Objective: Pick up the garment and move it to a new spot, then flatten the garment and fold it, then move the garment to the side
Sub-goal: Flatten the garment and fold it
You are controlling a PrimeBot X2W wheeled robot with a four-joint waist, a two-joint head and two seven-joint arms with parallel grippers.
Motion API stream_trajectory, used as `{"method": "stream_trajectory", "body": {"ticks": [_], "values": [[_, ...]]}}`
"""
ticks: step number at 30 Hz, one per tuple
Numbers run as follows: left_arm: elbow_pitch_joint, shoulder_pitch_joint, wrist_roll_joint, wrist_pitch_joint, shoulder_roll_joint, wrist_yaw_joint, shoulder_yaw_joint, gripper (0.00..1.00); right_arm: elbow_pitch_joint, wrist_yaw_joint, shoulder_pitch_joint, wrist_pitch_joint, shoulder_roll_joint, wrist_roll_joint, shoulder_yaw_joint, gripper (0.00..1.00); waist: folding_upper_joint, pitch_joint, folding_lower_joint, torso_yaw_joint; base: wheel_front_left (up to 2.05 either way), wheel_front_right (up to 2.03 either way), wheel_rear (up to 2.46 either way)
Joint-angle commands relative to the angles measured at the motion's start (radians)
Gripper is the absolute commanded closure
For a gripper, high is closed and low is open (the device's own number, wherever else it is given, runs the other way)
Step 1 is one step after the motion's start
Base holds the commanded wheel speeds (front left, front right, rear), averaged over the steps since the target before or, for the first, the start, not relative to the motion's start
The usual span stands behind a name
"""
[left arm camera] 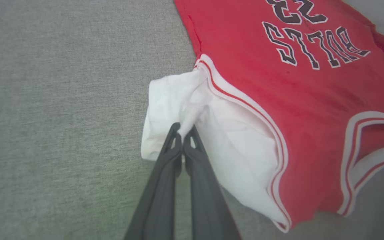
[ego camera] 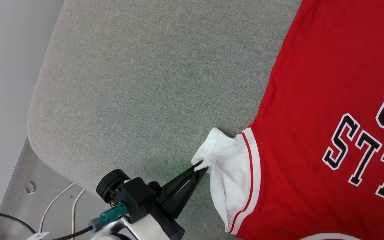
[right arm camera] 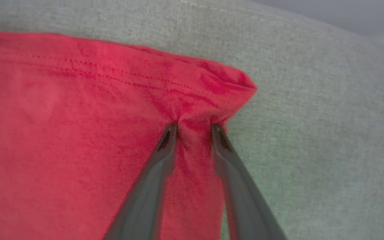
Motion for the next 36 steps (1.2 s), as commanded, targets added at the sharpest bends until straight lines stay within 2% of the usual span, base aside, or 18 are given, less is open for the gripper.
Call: {"method": "stream_trajectory", "body": {"ticks": [1, 11, 19, 27, 36], "values": [[0.005, -0.013, 0.006, -0.005, -0.002, -0.001, 0.002, 1.0, 0.05, 0.0, 0.085, 0.035, 0.015, 0.005, -0.001, 1.0, 0.0, -0.001, 0.0, -0.003, 0.0, 0.0, 0.0], [0.03, -0.005, 0.002, -0.013, 0.009, 0.032, 0.028, 1.0, 0.029, 0.0, 0.184, -0.035, 0.037, 0.057, 0.001, 1.0, 0.0, -0.111, 0.0, -0.075, 0.0, 0.0, 0.0], [0.04, 0.037, 0.008, 0.014, 0.066, 0.077, 0.058, 1.0, -0.019, 0.0, 0.35, -0.112, 0.076, 0.171, 0.01, 1.0, 0.0, -0.273, 0.0, -0.185, 0.0, 0.0, 0.0], [0.069, 0.121, -0.033, 0.011, 0.105, 0.118, 0.089, 1.0, -0.132, 0.0, 0.611, -0.142, 0.124, 0.293, -0.002, 1.0, 0.0, -0.41, 0.0, -0.304, 0.0, 0.0, 0.0], [0.075, 0.188, -0.055, -0.003, 0.129, 0.153, 0.112, 1.0, -0.311, 0.0, 0.93, -0.19, 0.189, 0.358, -0.05, 1.0, 0.0, -0.498, 0.0, -0.39, 0.0, 0.0, 0.0]]}}
